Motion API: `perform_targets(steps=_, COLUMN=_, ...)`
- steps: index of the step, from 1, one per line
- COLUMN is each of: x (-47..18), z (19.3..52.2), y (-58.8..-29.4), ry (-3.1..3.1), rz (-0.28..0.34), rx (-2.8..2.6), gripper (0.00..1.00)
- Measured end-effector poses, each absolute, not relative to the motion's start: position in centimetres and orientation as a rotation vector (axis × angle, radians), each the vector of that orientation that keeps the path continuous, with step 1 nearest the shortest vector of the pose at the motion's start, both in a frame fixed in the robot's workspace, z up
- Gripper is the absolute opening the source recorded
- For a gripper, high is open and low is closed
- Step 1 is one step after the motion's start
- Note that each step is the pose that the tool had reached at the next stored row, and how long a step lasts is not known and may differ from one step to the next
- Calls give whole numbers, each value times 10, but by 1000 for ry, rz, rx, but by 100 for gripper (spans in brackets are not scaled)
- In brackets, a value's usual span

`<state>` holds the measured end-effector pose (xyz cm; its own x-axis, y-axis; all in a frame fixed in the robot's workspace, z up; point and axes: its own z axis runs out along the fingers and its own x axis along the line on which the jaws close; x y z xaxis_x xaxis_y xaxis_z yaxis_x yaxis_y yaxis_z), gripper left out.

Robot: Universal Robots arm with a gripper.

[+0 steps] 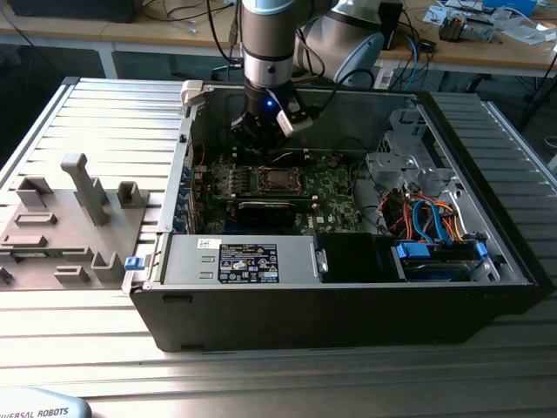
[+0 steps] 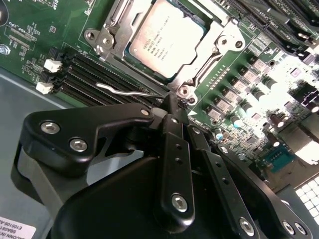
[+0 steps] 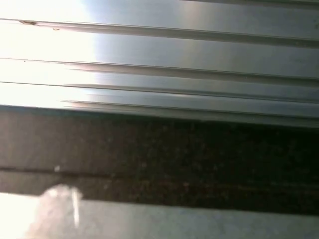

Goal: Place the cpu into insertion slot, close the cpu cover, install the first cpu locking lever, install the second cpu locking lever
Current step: 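Install the first cpu locking lever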

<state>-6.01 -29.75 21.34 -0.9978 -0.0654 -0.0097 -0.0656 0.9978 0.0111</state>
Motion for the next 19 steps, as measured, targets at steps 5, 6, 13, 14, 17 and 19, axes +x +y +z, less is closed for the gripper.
perform_targets(steps=5, x=-52, z=210, y=-297, ry=3130, rz=16, rx=-109, gripper=11)
perform_targets(steps=6, x=-50, z=209, y=-297, ry=3130, rz=15, rx=-110, gripper=11)
perform_targets(steps=13, x=-38, z=206, y=-297, ry=3131, rz=9, rx=-114, gripper=11)
perform_targets(steps=14, x=-36, z=206, y=-297, ry=3131, rz=8, rx=-115, gripper=11)
perform_targets(steps=17, x=-31, z=204, y=-297, ry=3131, rz=7, rx=-116, gripper=11)
perform_targets(steps=19, x=-30, z=204, y=-297, ry=3131, rz=7, rx=-116, gripper=11)
